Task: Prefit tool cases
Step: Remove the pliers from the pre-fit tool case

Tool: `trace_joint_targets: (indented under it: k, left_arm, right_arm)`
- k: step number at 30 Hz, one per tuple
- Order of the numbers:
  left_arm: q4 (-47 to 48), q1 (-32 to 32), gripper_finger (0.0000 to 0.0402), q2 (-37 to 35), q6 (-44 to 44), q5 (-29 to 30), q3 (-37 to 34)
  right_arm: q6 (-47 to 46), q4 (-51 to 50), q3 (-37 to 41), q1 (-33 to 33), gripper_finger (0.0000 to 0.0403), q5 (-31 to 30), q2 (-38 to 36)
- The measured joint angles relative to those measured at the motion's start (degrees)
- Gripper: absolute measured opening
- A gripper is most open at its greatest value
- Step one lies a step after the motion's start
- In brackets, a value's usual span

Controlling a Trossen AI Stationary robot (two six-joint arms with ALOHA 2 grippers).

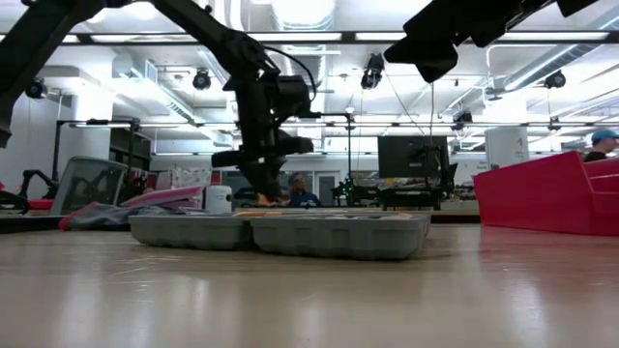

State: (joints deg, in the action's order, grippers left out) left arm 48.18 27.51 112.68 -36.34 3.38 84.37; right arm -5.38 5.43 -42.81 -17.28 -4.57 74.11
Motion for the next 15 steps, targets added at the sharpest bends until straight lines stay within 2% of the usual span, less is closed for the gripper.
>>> trace_joint_targets:
  k: [8,15]
  left_arm:
    - [-3.17,0.42,0.0031,0.00,-0.40,0.36,-2.76]
    - [-4.51,0.42,0.0055,0.00,-0.63,3.87,-2.81]
  right_arm:
    - [0.01,0.00,0.00,0.02,0.0172,-0.01,0.00]
    - [-0.19,-0.02,0.00,0.00,0.0172,0.01,0.00]
